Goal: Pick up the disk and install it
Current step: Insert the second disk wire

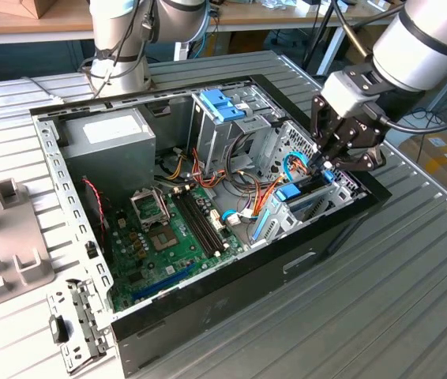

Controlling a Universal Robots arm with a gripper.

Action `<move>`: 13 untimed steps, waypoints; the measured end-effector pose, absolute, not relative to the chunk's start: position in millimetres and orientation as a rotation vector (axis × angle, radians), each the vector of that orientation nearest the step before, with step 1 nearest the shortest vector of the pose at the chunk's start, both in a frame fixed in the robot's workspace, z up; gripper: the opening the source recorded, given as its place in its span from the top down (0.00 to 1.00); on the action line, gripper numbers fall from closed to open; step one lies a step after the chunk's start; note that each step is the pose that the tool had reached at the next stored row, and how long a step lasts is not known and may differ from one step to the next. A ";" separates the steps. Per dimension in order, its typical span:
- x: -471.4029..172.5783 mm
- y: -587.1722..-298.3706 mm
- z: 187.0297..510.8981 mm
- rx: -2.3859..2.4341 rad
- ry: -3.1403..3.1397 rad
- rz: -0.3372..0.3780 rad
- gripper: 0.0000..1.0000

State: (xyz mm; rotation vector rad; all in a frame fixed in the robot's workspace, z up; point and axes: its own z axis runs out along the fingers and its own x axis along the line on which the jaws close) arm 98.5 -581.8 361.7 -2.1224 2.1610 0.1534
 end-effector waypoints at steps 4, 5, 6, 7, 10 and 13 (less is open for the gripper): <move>98.2 -583.6 361.7 -2.122 2.161 0.153 0.84; 98.0 -584.0 361.7 -2.122 2.161 0.153 0.84; 97.7 -584.4 361.6 -2.122 2.161 0.154 0.84; 97.7 -584.6 361.6 -2.122 2.160 0.154 0.84; 97.6 -585.2 361.1 -2.122 2.160 0.155 0.84; 97.6 -585.2 359.7 -2.122 2.160 0.155 0.84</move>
